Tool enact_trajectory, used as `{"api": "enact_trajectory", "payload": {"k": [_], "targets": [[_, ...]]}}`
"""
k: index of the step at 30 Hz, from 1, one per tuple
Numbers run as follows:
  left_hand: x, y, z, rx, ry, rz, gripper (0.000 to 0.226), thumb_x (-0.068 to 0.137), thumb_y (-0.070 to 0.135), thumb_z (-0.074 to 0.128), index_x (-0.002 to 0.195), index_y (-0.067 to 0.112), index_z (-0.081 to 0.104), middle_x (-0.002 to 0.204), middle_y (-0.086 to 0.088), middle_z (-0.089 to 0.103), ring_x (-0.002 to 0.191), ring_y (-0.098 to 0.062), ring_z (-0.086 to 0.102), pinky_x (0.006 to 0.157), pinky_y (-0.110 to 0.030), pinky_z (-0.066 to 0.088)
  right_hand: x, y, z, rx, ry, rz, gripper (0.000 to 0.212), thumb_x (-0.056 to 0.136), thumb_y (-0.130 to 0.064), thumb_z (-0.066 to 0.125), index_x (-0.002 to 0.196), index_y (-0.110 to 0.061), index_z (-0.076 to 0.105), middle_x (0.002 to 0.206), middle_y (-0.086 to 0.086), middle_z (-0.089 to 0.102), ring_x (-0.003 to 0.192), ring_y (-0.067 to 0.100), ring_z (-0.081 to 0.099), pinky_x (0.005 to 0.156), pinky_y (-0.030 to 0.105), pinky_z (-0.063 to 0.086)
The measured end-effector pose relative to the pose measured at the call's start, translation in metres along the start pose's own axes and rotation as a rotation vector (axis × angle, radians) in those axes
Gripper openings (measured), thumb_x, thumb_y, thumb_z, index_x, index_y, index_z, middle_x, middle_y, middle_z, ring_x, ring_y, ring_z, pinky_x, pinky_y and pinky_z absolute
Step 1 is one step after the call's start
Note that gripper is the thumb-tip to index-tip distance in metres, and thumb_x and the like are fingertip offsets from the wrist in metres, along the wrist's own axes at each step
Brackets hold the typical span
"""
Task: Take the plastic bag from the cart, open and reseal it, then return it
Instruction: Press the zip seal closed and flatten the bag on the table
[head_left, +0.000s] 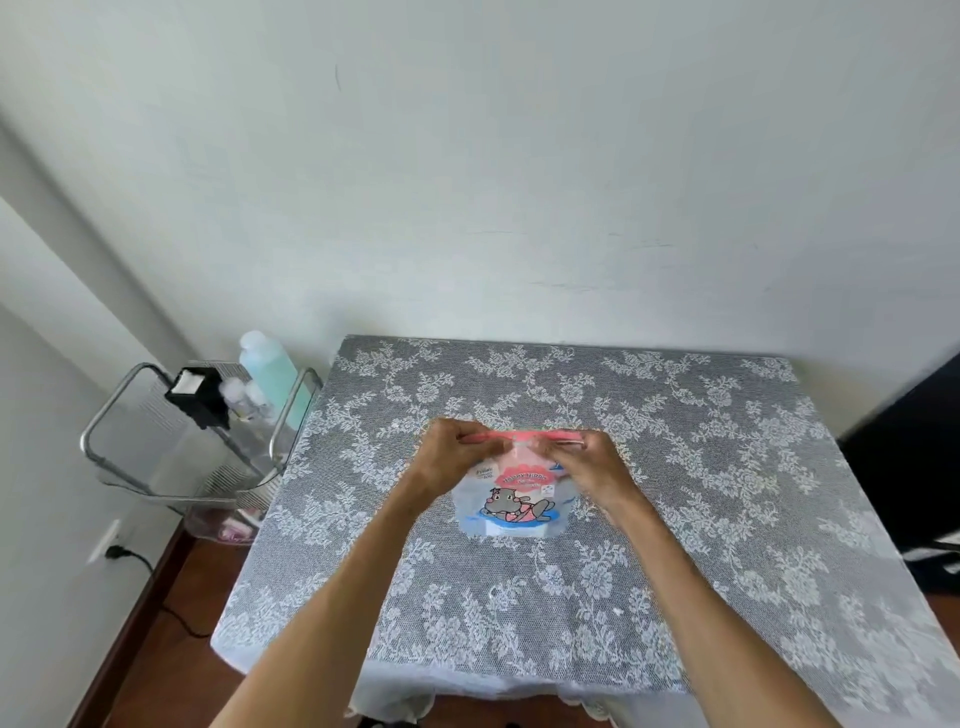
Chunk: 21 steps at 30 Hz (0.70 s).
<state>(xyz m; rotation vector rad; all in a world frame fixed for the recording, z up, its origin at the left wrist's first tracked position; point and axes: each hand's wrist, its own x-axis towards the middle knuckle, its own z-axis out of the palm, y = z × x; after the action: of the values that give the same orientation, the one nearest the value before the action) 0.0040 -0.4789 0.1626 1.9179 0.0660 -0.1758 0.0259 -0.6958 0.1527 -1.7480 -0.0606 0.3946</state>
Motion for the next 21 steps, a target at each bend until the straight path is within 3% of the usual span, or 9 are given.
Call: {"api": "enact_trajectory", "payload": {"k": [2,5,7,10,12,16,19,21], "targets": [[-0.0004,0.0004,0.0005,-0.021,-0.008,-0.010,0.008,0.084,0.021,0.073,0.084,0.013,0.074,0.061,0.010,0.070,0.044,-0.001,0.055,0.043,-0.012,0.040,-0.0001,-0.0011,0.0010,-0.019,-0.009,-0.009,0.027,0.083,-0.030,0.076,0.100,-0.010,0.072,0.083,0.002,0.076,0.067,0.007,0.075,0.055,0.016,0.055],[-0.0006,0.0005,0.0003,-0.002,-0.021,-0.033,0.018,0.086,0.023,0.071,0.089,0.005,0.073,0.078,-0.017,0.073,0.056,-0.022,0.058,0.048,-0.030,0.044,0.0013,-0.0012,0.0037,-0.127,0.005,-0.033,0.025,0.086,-0.034,0.072,0.098,-0.012,0.071,0.075,-0.003,0.071,0.056,-0.002,0.068,0.053,0.013,0.051],[0.0000,-0.0001,0.0008,0.003,-0.041,-0.038,0.022,0.086,0.023,0.070,0.092,0.002,0.072,0.083,-0.024,0.072,0.059,-0.026,0.059,0.053,-0.035,0.047,0.0022,0.0009,0.0062,-0.170,0.017,-0.038,0.030,0.087,-0.038,0.070,0.100,-0.011,0.071,0.073,-0.004,0.069,0.056,0.001,0.067,0.056,0.017,0.052],[0.0011,0.0001,0.0015,-0.011,-0.048,-0.060,0.017,0.087,0.023,0.069,0.090,0.006,0.072,0.077,-0.014,0.072,0.059,-0.025,0.060,0.056,-0.036,0.050,0.0017,0.0041,0.0079,-0.138,0.044,-0.006,0.037,0.083,-0.043,0.072,0.099,-0.011,0.071,0.067,-0.005,0.069,0.054,0.003,0.067,0.052,0.017,0.051],[0.0010,-0.0015,0.0018,-0.007,-0.036,-0.057,0.017,0.087,0.026,0.070,0.086,0.008,0.072,0.071,-0.007,0.070,0.054,-0.020,0.057,0.051,-0.030,0.046,0.0008,0.0040,0.0067,-0.063,0.036,0.006,0.041,0.076,-0.048,0.075,0.098,-0.014,0.073,0.067,-0.002,0.074,0.058,0.007,0.072,0.051,0.016,0.053],[0.0004,-0.0031,0.0043,0.011,-0.060,-0.035,0.019,0.086,0.025,0.071,0.085,0.007,0.072,0.075,-0.018,0.069,0.047,-0.010,0.053,0.043,-0.020,0.041,0.0002,-0.0003,0.0050,-0.039,-0.049,-0.013,0.040,0.065,-0.054,0.081,0.093,-0.026,0.074,0.083,-0.007,0.079,0.074,0.012,0.076,0.061,0.017,0.058],[0.0006,-0.0016,0.0057,0.008,-0.052,-0.032,0.008,0.084,0.024,0.073,0.077,0.019,0.072,0.063,0.001,0.068,0.041,0.000,0.051,0.039,-0.013,0.039,-0.0003,-0.0028,0.0065,-0.027,-0.044,-0.015,0.041,0.064,-0.054,0.080,0.094,-0.028,0.074,0.083,-0.012,0.078,0.072,0.006,0.075,0.058,0.011,0.054],[0.0006,-0.0025,0.0060,-0.003,-0.049,-0.030,0.009,0.082,0.025,0.075,0.076,0.018,0.073,0.060,0.006,0.066,0.042,-0.001,0.052,0.040,-0.013,0.039,-0.0004,-0.0016,0.0060,-0.058,-0.034,-0.013,0.040,0.067,-0.055,0.078,0.095,-0.027,0.074,0.081,-0.008,0.078,0.072,0.009,0.074,0.058,0.012,0.053]]}}
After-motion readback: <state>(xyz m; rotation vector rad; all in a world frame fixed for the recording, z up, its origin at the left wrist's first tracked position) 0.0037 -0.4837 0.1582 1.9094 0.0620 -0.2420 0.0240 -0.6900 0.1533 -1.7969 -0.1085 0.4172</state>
